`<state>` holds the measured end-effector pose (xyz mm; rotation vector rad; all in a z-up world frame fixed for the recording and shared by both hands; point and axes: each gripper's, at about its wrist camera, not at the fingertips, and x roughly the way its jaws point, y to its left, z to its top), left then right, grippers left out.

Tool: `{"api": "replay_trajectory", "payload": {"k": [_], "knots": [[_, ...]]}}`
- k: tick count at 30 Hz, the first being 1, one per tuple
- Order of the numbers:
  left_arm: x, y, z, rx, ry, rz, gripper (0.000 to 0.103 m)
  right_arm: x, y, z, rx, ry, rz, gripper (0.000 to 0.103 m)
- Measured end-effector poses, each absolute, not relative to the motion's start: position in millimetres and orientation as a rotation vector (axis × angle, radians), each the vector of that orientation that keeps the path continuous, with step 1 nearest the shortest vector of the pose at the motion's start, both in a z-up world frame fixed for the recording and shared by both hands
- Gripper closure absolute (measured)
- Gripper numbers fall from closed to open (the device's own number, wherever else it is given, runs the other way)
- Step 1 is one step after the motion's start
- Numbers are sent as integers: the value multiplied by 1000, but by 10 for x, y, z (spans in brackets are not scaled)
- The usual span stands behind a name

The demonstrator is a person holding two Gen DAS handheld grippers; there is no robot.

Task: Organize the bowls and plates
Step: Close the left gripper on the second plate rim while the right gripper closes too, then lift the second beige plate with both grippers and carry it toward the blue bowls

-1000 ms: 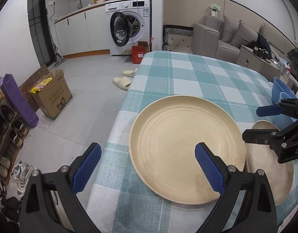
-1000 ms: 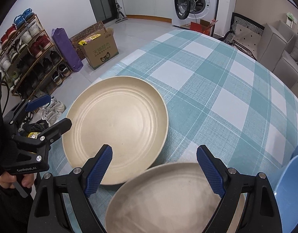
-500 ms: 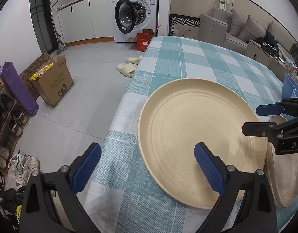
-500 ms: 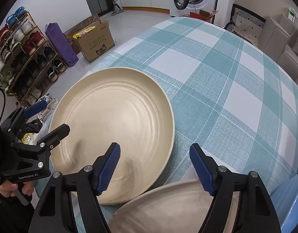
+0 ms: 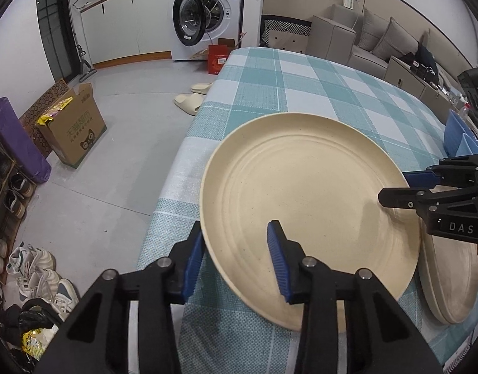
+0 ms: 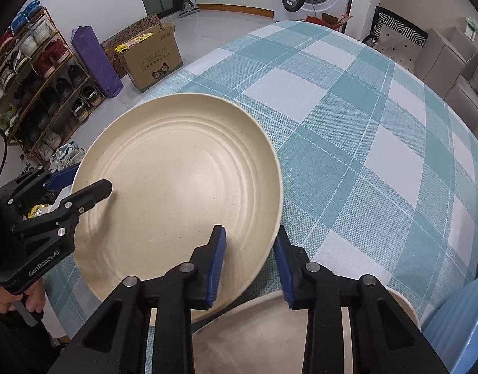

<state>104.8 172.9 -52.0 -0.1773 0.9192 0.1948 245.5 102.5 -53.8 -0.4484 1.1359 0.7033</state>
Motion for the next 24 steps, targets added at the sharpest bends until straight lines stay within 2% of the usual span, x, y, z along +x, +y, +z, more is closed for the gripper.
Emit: {"api": "replay_trajectory", "payload": {"k": [4,24], "knots": [[1035,1745,-492,-182,912,196,66,2422,1015,-510,-458,1125,701,75],[883,1410,-51,-110,813,141,66,2228,643,-56,-459,1040,669,75]]}}
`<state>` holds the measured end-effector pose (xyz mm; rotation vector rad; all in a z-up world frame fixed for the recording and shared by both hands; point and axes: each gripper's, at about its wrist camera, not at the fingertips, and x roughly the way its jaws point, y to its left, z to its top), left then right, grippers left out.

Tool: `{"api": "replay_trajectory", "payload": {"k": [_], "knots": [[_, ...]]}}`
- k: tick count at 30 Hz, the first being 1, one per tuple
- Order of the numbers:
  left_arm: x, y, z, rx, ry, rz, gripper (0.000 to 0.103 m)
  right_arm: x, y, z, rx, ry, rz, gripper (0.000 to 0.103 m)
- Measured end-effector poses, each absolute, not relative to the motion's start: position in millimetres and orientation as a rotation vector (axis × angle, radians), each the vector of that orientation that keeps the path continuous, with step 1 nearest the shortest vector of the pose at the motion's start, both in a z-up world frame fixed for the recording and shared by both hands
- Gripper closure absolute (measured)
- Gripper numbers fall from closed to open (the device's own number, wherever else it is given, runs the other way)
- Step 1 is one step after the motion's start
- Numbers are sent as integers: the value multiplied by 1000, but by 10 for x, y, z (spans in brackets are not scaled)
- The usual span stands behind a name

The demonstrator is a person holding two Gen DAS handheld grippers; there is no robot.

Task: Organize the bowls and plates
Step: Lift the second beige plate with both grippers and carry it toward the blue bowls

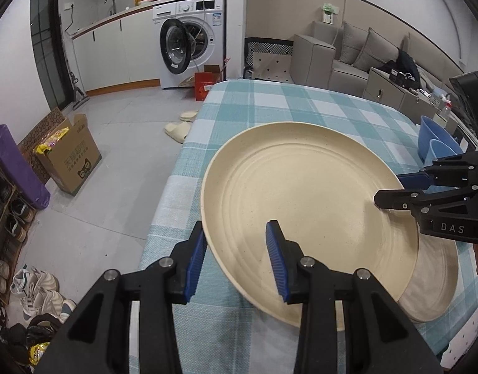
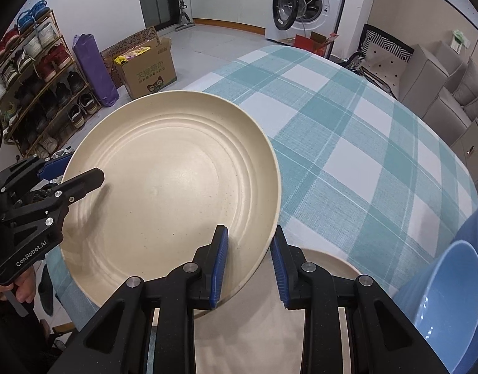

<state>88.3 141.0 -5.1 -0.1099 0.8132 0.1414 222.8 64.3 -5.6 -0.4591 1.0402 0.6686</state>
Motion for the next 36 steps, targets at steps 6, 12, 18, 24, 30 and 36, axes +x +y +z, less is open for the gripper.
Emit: {"api": "replay_trajectory", "payload": {"k": [6,12,18,24,30,36], "knots": [[897,1158,-7,-64,811,97,66,2140,346,45,-448,1037,636,75],[923,874,-28,-25,821,43,66,2038,18,80,-446,1044,598,75],[922,601,-74,12,837,-14,66,1907,-290,49,-448,1068,559,75],[920,412,-131,40,852,-46,66,1772,-512,-29,-443,1093,536,75],[886,300,-125,61,844,-62,66,1684,-648,-102,-437,1115,527,75],[876,174,-158,86,846,-86,66,1639,-774,-120,-431,1122,506,75]]}}
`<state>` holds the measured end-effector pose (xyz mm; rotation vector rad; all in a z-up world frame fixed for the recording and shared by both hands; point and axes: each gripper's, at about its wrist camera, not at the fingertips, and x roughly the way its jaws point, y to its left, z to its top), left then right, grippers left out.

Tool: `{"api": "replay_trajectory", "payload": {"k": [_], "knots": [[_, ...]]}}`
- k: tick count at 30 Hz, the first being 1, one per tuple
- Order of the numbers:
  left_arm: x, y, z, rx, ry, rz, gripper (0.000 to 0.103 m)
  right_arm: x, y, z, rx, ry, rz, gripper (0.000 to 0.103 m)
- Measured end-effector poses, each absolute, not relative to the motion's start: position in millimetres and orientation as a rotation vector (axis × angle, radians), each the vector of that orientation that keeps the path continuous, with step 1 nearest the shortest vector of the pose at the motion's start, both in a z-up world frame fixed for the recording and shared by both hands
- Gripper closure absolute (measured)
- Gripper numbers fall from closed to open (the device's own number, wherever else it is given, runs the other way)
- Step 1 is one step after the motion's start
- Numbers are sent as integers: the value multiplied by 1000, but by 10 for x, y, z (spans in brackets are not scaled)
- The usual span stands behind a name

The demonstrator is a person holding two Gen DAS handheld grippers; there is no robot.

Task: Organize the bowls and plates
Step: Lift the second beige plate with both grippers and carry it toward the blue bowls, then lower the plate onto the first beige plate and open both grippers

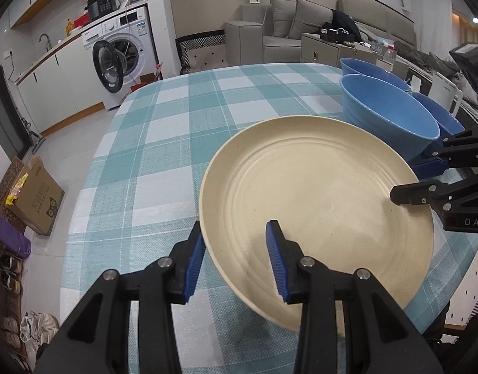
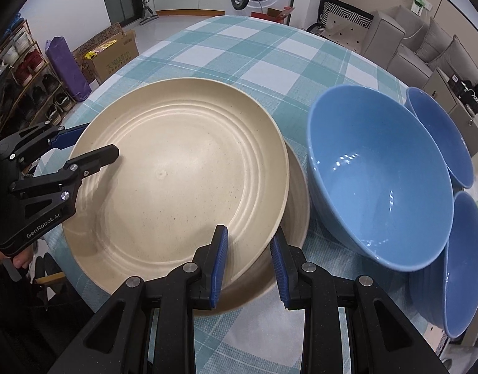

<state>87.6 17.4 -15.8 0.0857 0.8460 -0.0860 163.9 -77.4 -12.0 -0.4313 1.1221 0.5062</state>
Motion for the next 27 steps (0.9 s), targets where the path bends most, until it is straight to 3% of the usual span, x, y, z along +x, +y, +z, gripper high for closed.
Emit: {"api": "replay_trajectory", "payload": {"k": [19,27], "knots": [[910,-20,-274,112,851,-119,65,1631,-862,-273,-510,1127,423,71],[914,-53,-300,129,854,-129,56,1641,-917,-327,-489,1141,447,63]]}}
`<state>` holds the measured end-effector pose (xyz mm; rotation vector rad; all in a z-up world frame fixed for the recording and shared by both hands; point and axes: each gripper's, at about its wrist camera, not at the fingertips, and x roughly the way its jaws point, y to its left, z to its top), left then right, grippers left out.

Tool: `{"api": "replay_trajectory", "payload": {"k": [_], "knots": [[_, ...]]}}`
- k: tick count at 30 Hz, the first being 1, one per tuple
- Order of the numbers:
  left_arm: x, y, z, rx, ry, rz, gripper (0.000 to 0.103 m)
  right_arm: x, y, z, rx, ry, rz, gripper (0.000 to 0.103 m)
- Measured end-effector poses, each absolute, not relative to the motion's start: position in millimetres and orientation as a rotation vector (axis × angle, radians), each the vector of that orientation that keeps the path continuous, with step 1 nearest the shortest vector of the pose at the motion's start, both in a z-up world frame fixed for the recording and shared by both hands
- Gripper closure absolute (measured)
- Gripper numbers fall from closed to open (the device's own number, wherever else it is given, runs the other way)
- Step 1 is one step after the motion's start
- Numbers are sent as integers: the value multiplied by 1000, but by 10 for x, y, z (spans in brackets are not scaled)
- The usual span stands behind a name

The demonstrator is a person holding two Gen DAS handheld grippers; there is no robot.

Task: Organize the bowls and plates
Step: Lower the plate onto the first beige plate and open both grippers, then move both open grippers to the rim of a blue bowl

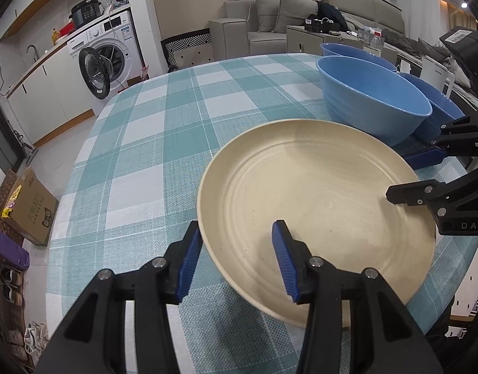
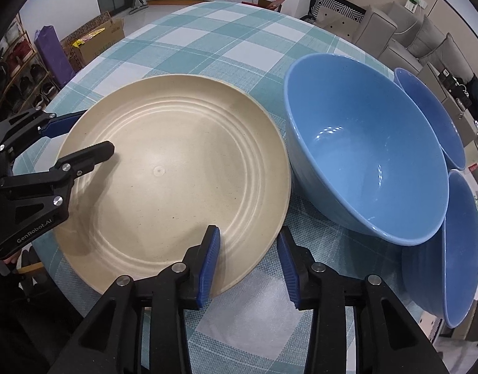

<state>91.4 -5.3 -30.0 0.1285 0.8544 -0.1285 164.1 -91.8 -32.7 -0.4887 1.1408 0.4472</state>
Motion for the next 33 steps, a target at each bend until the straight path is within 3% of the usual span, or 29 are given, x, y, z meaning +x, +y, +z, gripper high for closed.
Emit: {"api": "replay_trajectory", "payload": {"k": [2,4,6,8,10,12,14,16,18,25,33], "knots": [[918,-56,-304,128,856,-127,54,1630,-916,-320,-486,1140,460,59],[925,-49,-309,121,859,-125,45,1620,-911,-301,-481,1132,474,54],[925,-39,-300,108,861,-134,45,1607,-911,-267,-477,1122,482,52],[914,-26,-267,99,854,-138,43,1599,-926,-209,-457,1107,497,43],[900,-18,-224,90,844,-147,42,1588,-936,-144,-444,1085,509,24],[895,-18,-180,85,838,-148,42,1573,-945,-68,-436,1060,522,19],[891,-24,-134,80,829,-155,36,1568,-959,-10,-424,1050,531,19],[882,-37,-61,73,801,-159,14,1549,-981,65,-409,1033,545,18],[861,-67,36,70,755,-169,7,1537,-1003,131,-400,1015,546,16],[920,-240,301,118,698,-202,5,1537,-1211,445,-332,935,543,5],[1093,-411,530,125,663,-231,5,1604,-1657,854,-234,850,502,2]]}}
